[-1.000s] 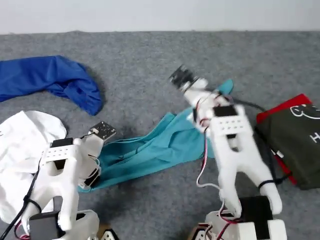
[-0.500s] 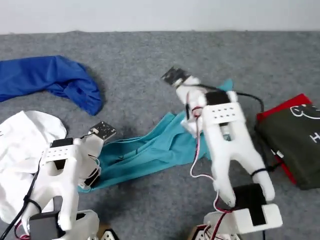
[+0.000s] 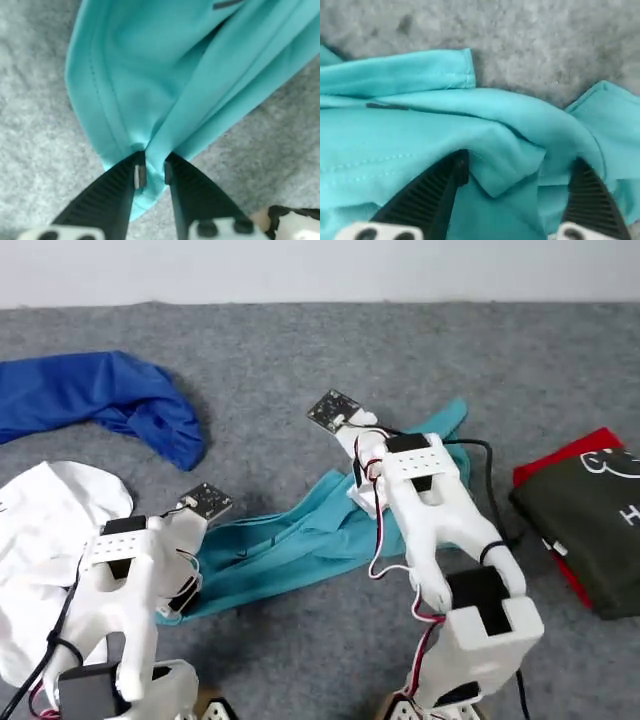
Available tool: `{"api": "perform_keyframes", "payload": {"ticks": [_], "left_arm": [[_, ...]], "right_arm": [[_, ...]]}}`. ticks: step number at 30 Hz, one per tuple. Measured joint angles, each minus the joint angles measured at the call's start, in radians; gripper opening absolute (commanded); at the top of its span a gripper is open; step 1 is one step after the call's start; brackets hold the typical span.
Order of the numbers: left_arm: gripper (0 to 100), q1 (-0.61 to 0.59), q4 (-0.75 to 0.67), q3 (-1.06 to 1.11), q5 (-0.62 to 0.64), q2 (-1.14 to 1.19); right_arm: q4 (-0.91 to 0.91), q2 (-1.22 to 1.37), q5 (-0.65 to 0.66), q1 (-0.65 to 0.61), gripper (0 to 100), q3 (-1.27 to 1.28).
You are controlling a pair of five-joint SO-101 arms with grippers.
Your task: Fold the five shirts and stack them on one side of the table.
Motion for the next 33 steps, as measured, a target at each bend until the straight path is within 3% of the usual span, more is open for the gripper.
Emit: {"api": "perform_keyframes", "payload": {"ticks": [4, 15, 28, 33], "left_arm": [[7, 0.000, 0.000, 0.000, 0.000, 0.000], [7, 0.000, 0.000, 0.000, 0.000, -0.002], [7, 0.000, 0.002, -0.005, 0.000, -0.002], [7, 0.000, 0.081, -0.157, 0.044, -0.002]], "right_arm": [[0.003, 0.000, 0.000, 0.000, 0.2, -0.020], [0.307, -0.166, 0.000, 0.012, 1.0, -0.255], [0.582, -0.512, 0.000, 0.012, 1.0, -0.269], [0.608, -0.674, -0.003, 0.012, 1.0, -0.269]]}}
